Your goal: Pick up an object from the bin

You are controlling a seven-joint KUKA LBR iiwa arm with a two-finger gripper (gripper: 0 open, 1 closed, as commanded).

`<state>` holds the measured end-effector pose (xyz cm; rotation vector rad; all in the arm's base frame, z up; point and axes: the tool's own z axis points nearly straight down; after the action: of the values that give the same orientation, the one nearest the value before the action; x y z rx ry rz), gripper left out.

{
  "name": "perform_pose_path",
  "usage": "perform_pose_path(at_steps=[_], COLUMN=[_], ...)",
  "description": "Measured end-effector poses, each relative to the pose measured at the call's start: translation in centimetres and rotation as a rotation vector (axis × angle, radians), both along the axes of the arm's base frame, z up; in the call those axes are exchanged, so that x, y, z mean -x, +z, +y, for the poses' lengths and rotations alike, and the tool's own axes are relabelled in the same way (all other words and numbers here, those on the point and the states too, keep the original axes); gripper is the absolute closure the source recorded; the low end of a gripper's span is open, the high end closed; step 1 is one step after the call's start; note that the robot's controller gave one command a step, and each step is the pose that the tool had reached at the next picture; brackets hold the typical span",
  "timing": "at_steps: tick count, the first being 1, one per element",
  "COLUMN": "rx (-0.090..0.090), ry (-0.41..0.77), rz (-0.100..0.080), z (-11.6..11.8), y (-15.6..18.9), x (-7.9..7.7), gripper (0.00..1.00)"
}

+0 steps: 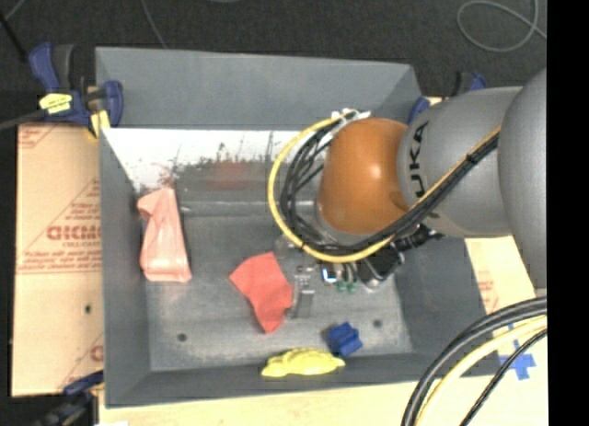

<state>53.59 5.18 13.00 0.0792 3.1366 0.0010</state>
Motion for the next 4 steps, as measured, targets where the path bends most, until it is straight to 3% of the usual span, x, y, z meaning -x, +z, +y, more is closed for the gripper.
perform_pose_path(at_steps=[1, 2, 3, 4], rx=[-0.002, -0.001, -0.001, 0.0], ry=[-0.004, 0.0, 0.003, 0.179], rz=[-0.008, -0.004, -0.006, -0.009], z=[0.3, 0.3, 0.4, 0.9], y=[-3.7, -7.8, -8.2, -5.9], x=[-0.2, -0.2, -0.3, 2.4], gripper=[0.0, 0.0, 0.0, 1.0])
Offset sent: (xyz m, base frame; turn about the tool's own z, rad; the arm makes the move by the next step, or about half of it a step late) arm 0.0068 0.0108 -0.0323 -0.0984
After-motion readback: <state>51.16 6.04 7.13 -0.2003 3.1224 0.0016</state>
